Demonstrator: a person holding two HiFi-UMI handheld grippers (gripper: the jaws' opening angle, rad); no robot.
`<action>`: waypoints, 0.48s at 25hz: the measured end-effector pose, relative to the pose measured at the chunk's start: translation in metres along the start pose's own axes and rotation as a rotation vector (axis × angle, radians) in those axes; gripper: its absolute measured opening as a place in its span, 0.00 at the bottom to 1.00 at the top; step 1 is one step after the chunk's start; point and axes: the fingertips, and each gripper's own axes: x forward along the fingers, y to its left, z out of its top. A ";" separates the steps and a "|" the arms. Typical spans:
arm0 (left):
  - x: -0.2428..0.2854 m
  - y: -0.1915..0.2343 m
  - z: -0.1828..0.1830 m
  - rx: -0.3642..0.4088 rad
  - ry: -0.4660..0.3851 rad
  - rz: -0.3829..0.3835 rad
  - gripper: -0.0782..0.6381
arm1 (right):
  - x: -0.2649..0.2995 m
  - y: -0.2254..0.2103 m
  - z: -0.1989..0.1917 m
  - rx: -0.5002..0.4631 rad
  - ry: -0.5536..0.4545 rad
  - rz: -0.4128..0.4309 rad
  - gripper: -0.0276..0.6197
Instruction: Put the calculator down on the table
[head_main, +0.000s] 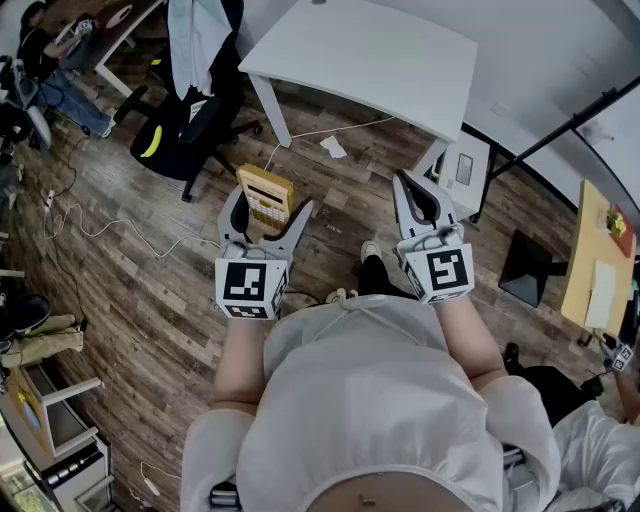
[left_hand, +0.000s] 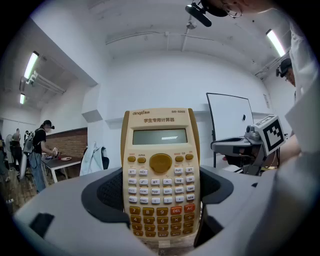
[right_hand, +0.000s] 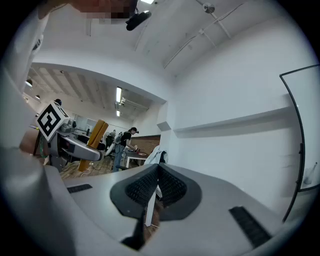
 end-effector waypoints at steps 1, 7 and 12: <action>0.000 0.001 0.000 0.000 0.000 -0.001 0.71 | 0.000 0.000 0.001 -0.001 -0.001 -0.003 0.04; 0.002 0.005 -0.001 0.004 0.000 -0.009 0.71 | 0.005 -0.001 -0.001 0.011 0.000 -0.033 0.04; 0.004 0.008 -0.003 -0.004 0.007 -0.021 0.70 | 0.008 -0.003 -0.010 0.033 0.022 -0.061 0.04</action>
